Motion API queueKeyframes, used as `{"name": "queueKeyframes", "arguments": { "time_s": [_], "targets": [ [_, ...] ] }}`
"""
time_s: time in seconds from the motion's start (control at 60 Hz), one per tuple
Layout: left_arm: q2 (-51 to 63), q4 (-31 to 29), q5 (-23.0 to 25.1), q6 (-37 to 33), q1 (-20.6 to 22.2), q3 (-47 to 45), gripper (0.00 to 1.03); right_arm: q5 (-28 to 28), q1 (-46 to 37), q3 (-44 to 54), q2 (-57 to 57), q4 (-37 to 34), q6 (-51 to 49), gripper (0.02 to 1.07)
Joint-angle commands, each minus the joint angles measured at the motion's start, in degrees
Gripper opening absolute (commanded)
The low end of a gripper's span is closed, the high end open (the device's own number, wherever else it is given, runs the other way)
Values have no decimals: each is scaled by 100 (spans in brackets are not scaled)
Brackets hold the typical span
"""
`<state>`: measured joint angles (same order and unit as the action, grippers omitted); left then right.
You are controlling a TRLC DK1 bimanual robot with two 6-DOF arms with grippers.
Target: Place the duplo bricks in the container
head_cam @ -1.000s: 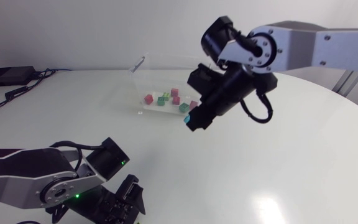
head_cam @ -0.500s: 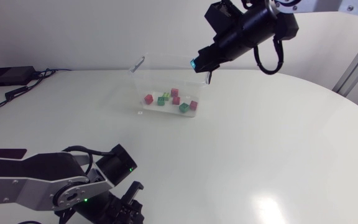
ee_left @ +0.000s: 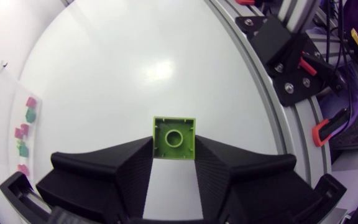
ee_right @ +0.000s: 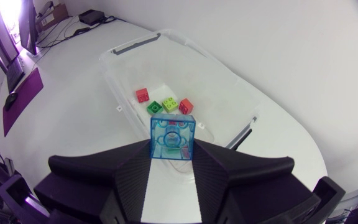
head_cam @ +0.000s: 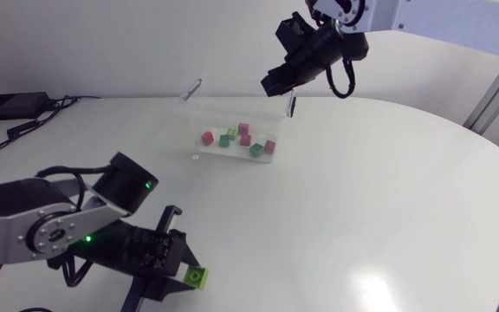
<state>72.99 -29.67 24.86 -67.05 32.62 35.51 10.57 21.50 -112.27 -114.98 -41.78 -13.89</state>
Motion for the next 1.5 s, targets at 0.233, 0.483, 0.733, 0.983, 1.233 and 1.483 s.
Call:
{"name": "queueKeyframes", "arguments": {
  "time_s": [0.233,0.483,0.733,0.983,1.233,1.483],
  "targets": [
    [-127,-30,107,579,-836,1195,23,15,-111,-1157,-1027,-199,44,51],
    [13,295,107,1220,-1162,1978,23,-28,-225,-1886,-1624,-524,18,95],
    [646,1051,80,2161,-1478,2813,24,-28,-374,-858,-780,-217,-44,101],
    [1455,1543,-131,2697,-1557,3621,24,24,-743,900,793,328,-202,101],
    [2615,1930,-482,3127,-1627,4711,25,15,-893,2447,2041,777,-281,102],
    [3907,1948,-860,3435,-1636,6126,25,24,-831,3589,2885,952,-290,102]
  ]
}}
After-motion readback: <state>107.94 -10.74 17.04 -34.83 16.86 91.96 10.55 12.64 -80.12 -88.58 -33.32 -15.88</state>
